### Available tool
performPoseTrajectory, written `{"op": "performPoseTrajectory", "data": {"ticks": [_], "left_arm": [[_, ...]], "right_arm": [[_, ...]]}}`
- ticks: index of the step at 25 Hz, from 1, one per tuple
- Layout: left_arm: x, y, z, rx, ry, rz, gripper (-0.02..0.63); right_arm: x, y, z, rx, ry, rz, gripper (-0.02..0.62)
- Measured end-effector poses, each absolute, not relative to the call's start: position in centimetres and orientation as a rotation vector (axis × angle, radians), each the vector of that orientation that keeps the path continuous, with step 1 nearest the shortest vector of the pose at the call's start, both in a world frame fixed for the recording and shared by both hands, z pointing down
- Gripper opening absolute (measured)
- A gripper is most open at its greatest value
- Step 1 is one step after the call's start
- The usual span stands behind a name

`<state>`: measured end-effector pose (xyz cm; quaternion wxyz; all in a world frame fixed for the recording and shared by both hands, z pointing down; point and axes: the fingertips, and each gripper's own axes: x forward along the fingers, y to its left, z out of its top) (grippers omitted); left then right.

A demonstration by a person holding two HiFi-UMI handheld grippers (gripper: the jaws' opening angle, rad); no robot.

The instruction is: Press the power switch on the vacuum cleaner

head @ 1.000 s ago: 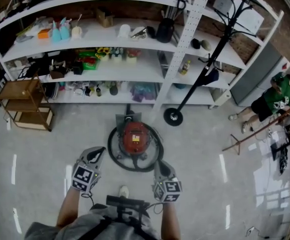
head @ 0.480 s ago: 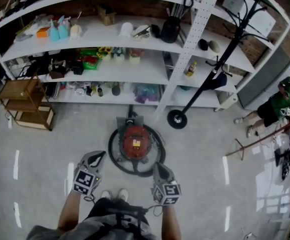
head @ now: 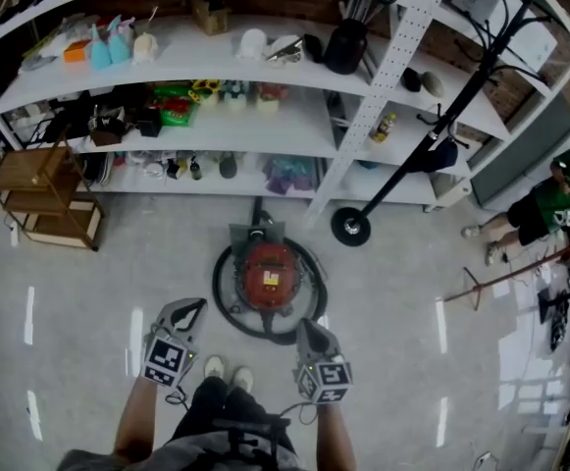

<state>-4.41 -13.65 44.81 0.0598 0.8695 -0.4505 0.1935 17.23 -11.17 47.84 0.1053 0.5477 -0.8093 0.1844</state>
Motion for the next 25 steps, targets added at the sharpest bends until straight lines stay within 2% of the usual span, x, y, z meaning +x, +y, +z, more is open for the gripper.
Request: {"op": "performPoseTrajectory", "data": {"ticks": [12, 25], "left_arm": [[-6.5, -15.9, 50.1, 2.596, -1.29, 0.568, 0.008], [-6.4, -16.9, 60.2, 2.509, -1.22, 0.633, 0.008]], "right_arm": [[15.2, -12.3, 53.7, 1.604, -2.31, 0.594, 0.012], [15.0, -13.9, 62.4, 1.567, -2.269, 0.663, 0.012]]}}
